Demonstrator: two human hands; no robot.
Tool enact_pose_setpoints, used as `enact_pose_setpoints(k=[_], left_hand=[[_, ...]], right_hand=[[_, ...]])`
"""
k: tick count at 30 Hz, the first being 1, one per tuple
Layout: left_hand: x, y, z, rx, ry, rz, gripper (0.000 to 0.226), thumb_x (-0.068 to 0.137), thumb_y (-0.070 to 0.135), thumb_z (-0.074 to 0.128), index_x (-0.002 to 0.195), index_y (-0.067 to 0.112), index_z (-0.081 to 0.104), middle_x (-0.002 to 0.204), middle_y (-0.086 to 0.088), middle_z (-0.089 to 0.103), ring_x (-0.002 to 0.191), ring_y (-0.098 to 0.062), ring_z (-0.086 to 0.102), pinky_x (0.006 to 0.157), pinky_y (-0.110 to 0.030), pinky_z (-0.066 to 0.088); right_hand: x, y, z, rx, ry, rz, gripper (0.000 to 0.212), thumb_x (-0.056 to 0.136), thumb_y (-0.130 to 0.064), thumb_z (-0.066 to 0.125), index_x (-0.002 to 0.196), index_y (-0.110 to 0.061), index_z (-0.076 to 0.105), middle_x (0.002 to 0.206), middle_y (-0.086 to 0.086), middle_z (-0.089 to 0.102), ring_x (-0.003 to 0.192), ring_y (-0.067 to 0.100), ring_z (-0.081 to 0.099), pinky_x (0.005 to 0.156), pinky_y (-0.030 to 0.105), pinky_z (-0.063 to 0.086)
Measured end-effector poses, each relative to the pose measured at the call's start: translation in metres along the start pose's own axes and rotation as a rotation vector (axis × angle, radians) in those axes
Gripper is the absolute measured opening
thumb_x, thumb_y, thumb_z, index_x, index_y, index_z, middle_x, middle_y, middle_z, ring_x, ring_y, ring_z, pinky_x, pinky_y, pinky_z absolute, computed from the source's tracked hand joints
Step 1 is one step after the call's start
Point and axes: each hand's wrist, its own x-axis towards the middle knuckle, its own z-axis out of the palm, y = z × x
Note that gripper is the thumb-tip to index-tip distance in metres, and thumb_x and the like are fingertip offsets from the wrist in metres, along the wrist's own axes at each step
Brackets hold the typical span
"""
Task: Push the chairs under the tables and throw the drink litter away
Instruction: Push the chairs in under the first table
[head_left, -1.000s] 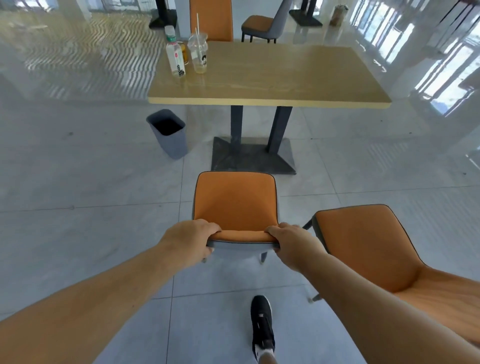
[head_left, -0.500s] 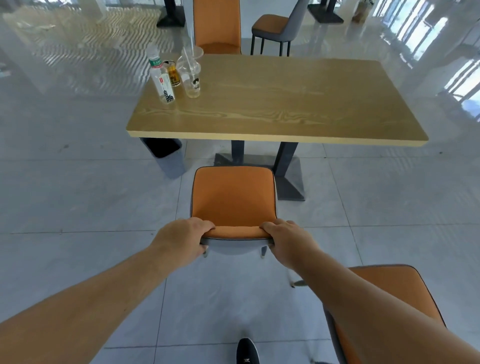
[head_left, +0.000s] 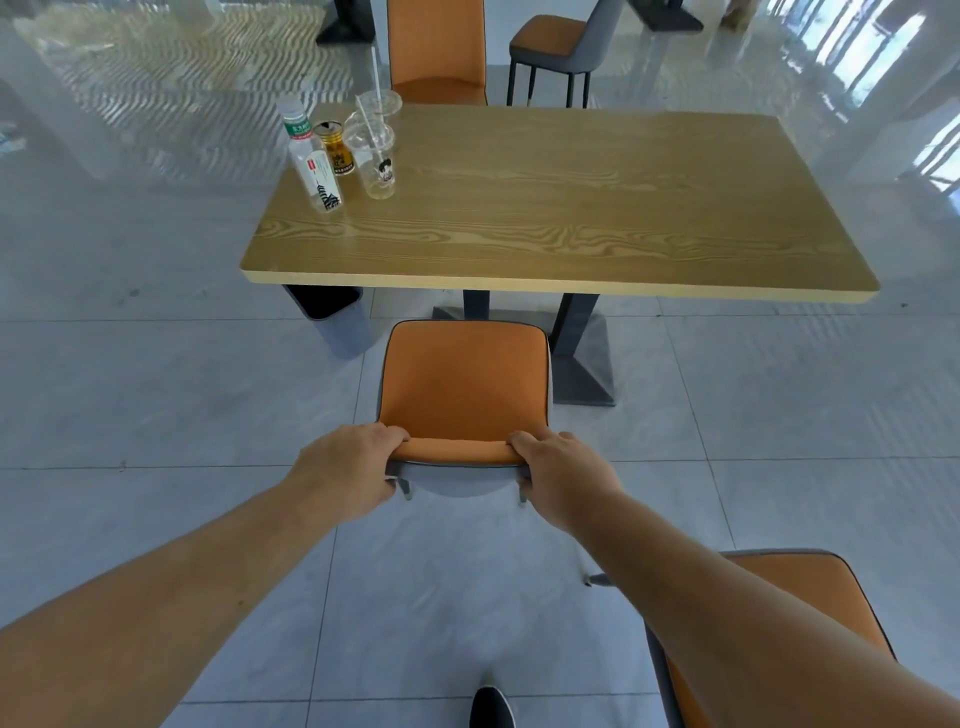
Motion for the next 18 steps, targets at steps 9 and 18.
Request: enact_pose_setpoints(k=[9,18], left_hand=[[-0.083,0.065,-0.033,-0.009,0.085,-0.028,0.075,0.083,0.061,0.069,0.146,0.032,0.042,0.139,0.005,0.053,0.117,-0.021,0.053,0.083,-0.036,0.051],[-0.224,0.211,-0.037,-0.1,0.133,0.221,0.076,0.087,0.058,0.067,0.15,0.028,0.039,0.152,0.0,0.046,0.133,-0.024,0.044,0.099,-0.042,0.044]], right_hand=[[-0.126,-0.002,-0.042,-0.101,0.161,0.105,0.082,0.092,-0.062,0.063,0.157,-0.024,0.029,0.154,0.007,0.044,0.14,0.031,0.041,0.11,0.048,0.044],[-0.379,0.016,-0.044,-0.156,0.257,0.215,0.075,0.094,-0.066,0.056,0.153,-0.024,0.039,0.153,0.005,0.048,0.141,0.028,0.042,0.111,0.046,0.041]])
